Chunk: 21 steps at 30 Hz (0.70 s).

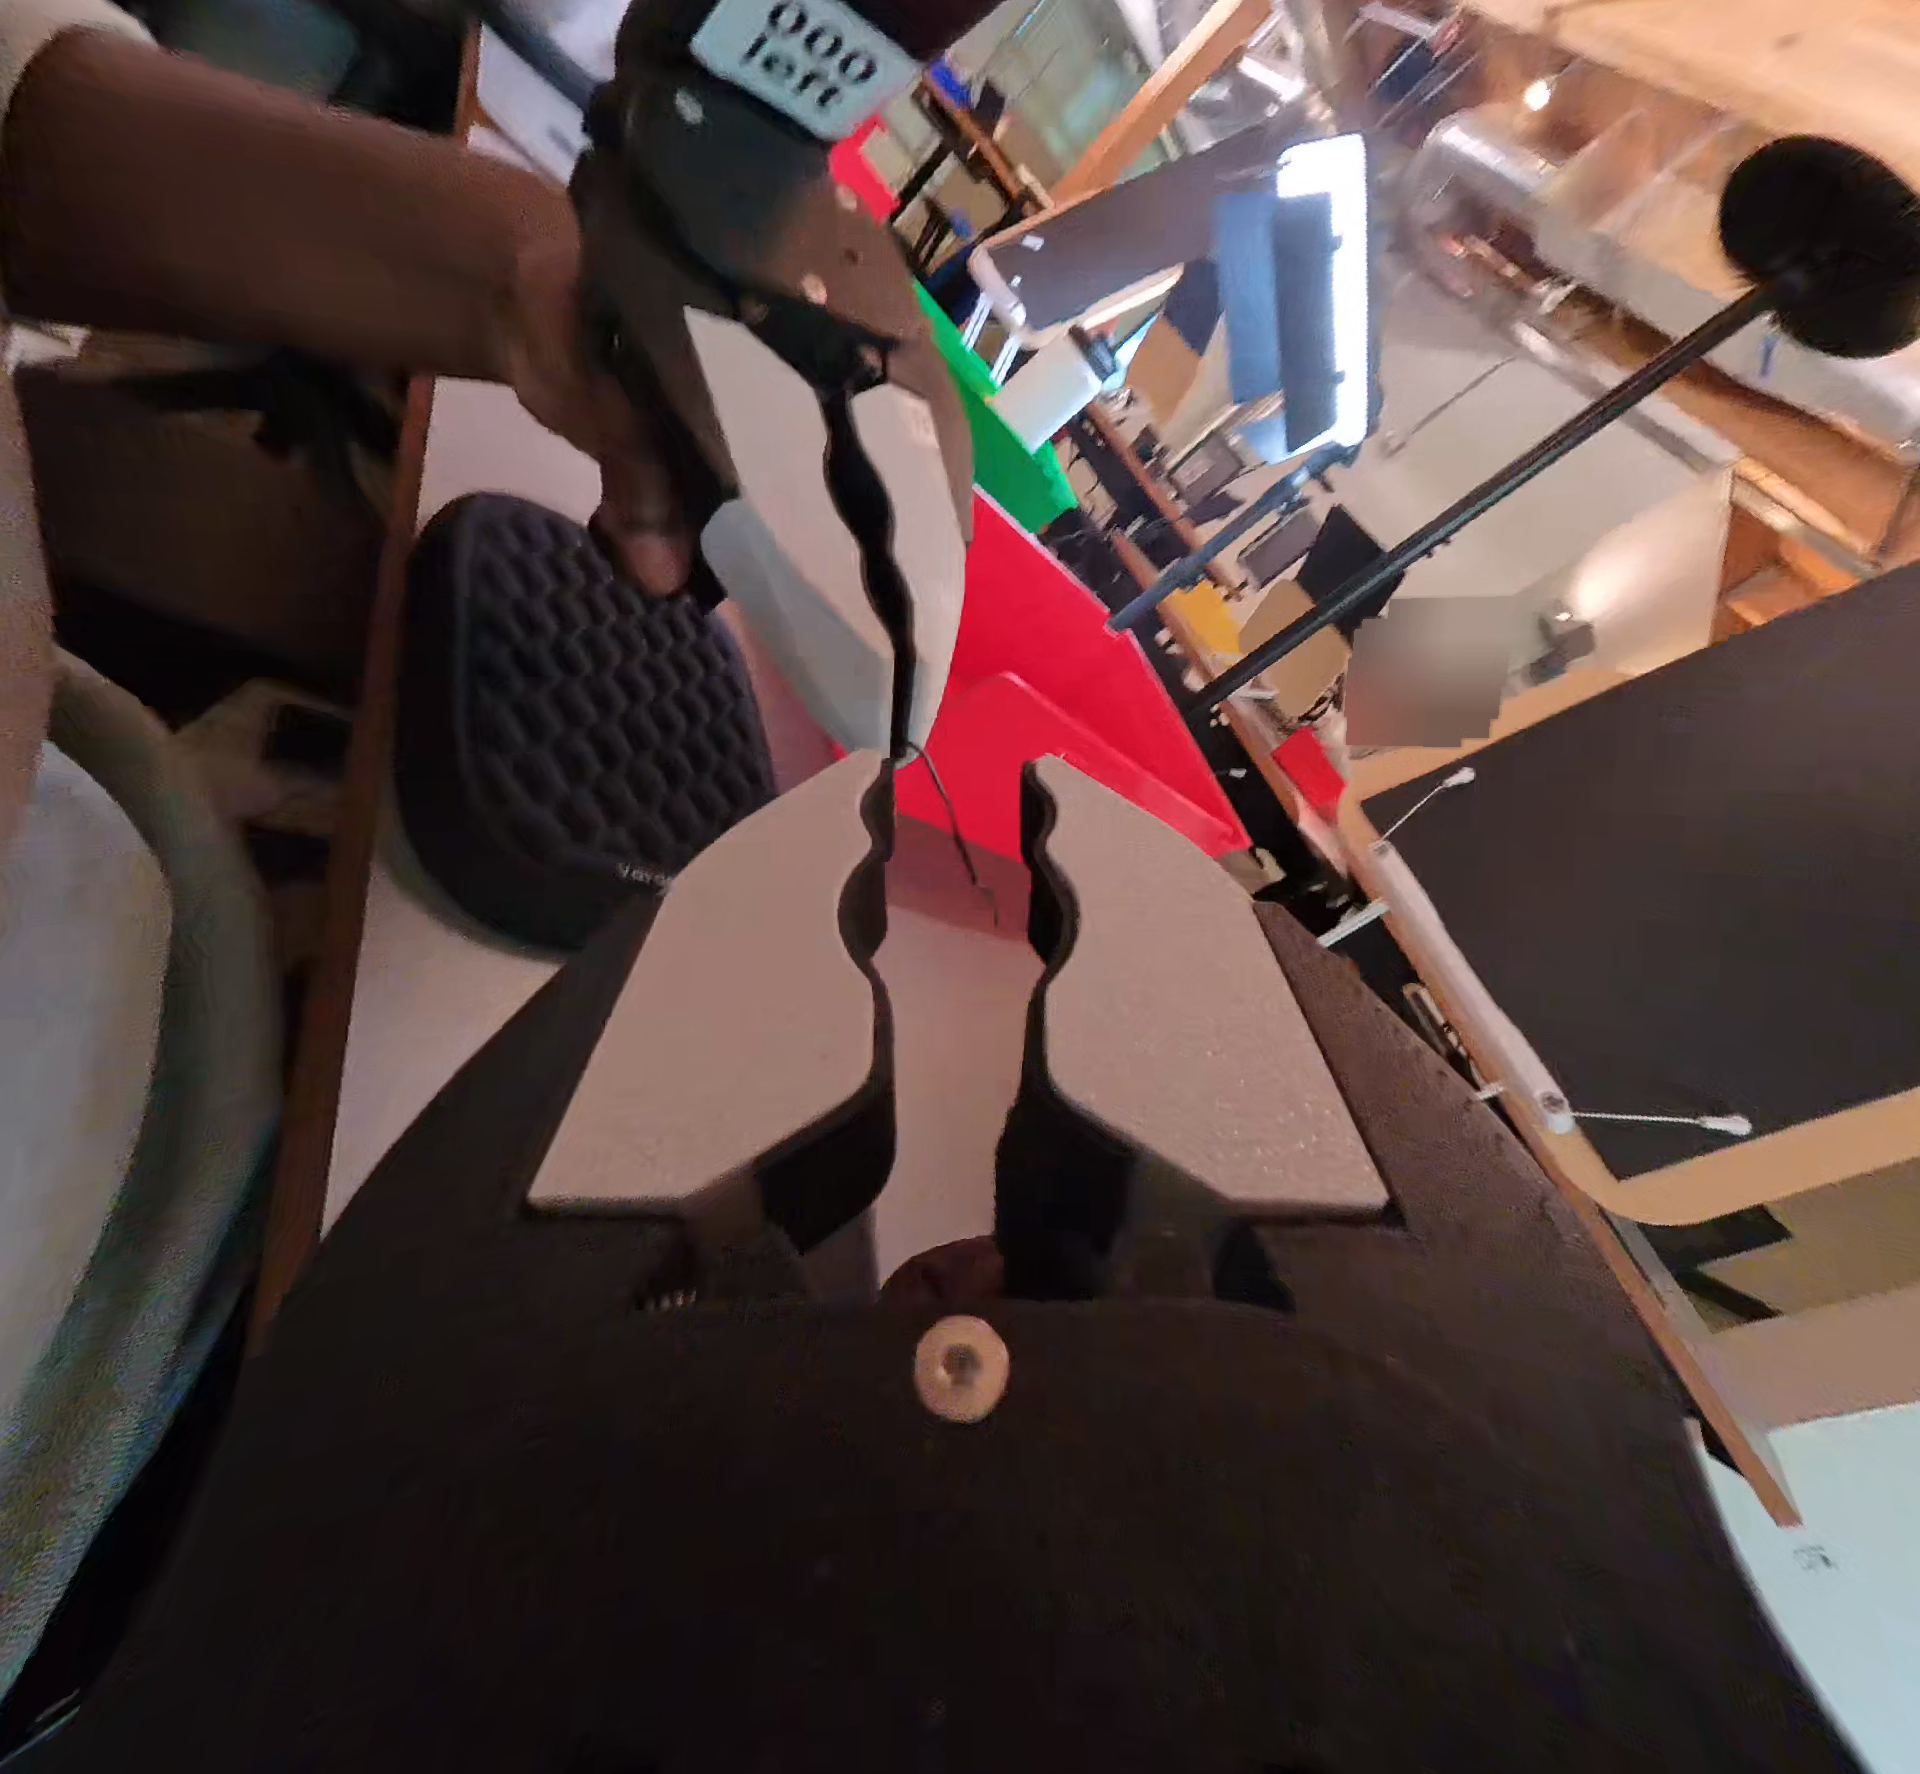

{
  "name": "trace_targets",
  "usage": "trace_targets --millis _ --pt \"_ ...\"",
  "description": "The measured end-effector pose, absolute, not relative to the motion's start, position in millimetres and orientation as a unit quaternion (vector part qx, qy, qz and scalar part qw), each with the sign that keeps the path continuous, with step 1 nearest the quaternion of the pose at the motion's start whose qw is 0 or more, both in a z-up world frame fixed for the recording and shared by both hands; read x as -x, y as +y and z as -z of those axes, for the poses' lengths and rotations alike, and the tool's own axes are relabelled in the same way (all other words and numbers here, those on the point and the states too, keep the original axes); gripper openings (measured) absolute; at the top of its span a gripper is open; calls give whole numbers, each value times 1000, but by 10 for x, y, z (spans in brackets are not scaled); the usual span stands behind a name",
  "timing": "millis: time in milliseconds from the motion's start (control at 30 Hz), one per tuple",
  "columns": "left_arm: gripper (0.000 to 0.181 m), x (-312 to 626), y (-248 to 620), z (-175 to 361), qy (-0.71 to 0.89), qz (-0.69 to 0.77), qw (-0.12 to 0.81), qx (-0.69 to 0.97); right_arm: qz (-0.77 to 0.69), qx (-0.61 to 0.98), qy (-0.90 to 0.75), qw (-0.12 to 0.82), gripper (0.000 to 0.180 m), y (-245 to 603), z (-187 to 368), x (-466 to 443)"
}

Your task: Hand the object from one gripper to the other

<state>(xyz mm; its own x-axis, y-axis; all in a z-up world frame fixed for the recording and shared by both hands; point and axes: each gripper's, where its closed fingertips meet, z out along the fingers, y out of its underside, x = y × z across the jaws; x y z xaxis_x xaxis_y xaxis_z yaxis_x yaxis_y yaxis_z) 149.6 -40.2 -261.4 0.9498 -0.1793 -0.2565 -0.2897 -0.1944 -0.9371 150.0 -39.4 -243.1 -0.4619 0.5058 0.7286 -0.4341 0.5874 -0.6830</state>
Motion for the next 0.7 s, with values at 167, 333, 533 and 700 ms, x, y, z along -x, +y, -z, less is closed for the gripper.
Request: trace_targets --millis 167,333,533,700 --pt "1 -1560 -415 2613 162 -34 619 768 -441 22 -736 513 4 -402 2531 -1452" --pt "26 -1454 -418 2424 156 -99 670 719 -490 152 -740 436 0 -321 2569 -1324" --pt "41 -1248 -406 2363 202 -406 615 645 -643 413 -630 138 0 -172 2549 -1199" --pt "36 -1253 -320 2384 203 -456 605 620 -694 469 -546 -21 0 -172 2563 -1223"
